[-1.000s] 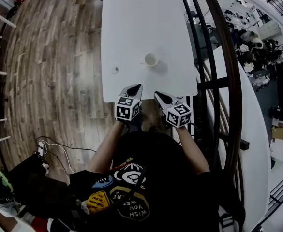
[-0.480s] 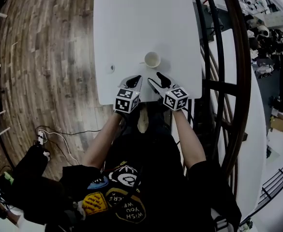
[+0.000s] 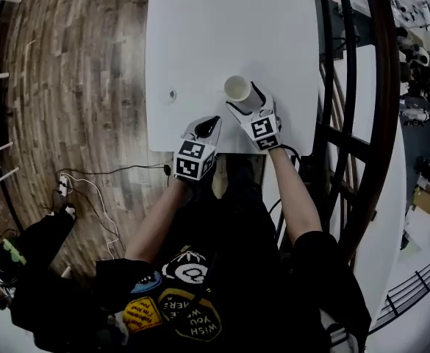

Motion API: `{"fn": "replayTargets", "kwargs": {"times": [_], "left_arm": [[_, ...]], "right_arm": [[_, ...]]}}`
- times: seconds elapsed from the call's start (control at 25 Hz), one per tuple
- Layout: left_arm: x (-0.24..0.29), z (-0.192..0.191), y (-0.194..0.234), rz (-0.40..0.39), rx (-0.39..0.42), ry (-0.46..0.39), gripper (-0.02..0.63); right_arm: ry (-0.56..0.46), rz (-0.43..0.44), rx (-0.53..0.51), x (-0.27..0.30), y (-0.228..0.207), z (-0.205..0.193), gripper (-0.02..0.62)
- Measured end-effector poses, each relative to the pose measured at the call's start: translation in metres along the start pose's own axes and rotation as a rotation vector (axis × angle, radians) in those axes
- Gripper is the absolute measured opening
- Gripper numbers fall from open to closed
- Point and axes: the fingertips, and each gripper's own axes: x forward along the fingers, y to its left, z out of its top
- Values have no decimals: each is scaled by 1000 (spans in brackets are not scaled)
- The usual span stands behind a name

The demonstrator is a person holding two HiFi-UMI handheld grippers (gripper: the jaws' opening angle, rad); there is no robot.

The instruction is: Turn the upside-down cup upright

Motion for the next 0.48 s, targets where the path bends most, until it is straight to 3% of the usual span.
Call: {"fn": "replayTargets", "kwargs": {"times": [0.12, 0.28, 0.48], "left_arm": [[-5, 2, -2, -6, 5, -22, 5], [-15, 9, 3, -12, -13, -75, 5], [-21, 20, 13, 24, -27, -99, 5]], "right_arm": [[-30, 87, -14, 11, 1, 10, 453], [-12, 214, -79, 22, 11, 10, 463], [-12, 242, -119, 20, 13, 9, 390]]}}
